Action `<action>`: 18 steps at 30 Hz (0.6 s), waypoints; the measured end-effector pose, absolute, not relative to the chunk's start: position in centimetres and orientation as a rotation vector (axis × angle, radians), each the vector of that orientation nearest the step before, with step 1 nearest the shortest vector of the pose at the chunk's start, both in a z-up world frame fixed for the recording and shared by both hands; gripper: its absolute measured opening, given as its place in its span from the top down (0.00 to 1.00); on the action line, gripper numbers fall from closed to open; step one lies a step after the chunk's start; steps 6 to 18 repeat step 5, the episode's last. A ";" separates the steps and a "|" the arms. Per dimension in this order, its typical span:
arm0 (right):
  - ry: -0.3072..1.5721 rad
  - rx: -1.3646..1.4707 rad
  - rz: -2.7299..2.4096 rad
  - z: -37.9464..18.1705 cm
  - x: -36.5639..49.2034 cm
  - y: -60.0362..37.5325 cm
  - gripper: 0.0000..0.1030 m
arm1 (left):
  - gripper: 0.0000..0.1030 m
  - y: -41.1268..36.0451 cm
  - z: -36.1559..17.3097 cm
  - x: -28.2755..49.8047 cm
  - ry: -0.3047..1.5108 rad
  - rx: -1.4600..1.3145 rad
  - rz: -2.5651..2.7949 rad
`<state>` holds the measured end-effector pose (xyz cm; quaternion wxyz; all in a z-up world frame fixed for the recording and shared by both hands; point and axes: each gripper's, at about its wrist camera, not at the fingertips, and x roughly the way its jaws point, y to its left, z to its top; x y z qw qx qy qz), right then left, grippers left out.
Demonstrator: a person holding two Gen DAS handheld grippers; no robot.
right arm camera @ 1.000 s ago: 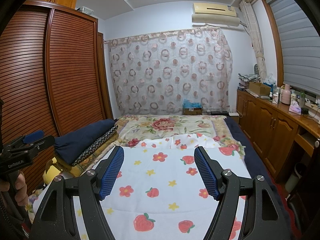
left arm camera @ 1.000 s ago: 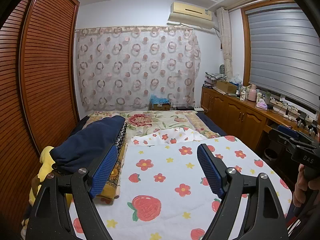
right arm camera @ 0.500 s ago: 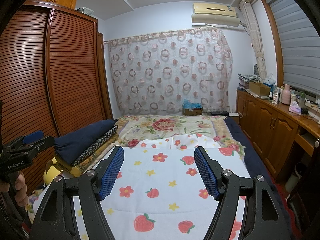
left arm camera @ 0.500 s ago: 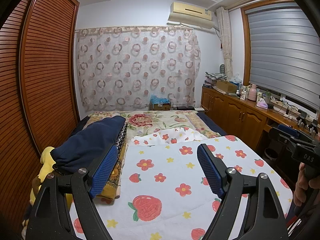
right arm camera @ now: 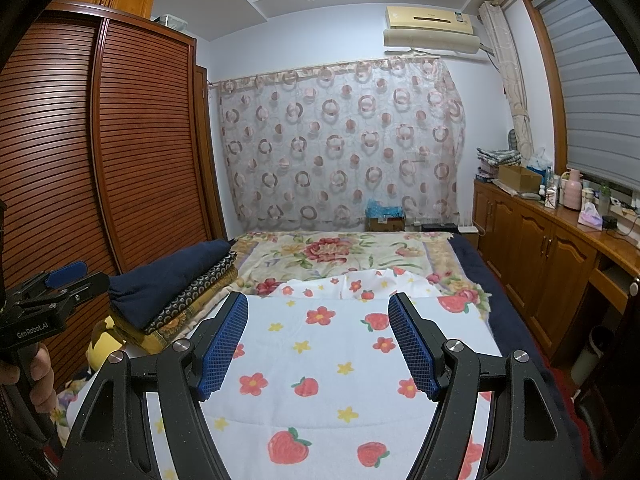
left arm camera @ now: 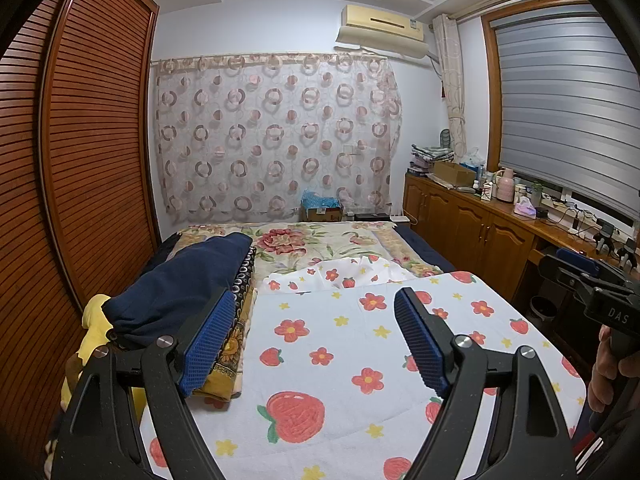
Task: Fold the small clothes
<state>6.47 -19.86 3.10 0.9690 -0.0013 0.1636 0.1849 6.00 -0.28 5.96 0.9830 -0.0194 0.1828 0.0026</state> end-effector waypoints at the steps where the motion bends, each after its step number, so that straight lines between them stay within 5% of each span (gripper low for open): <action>1: 0.331 -0.003 0.376 3.1 6.6 -20.0 0.28 | 0.20 -0.4 5.9 6.1 0.368 -0.039 0.007; 18: 0.331 -0.003 0.375 3.1 6.6 -20.0 0.28 | 0.20 -0.2 5.9 6.0 0.370 -0.042 0.003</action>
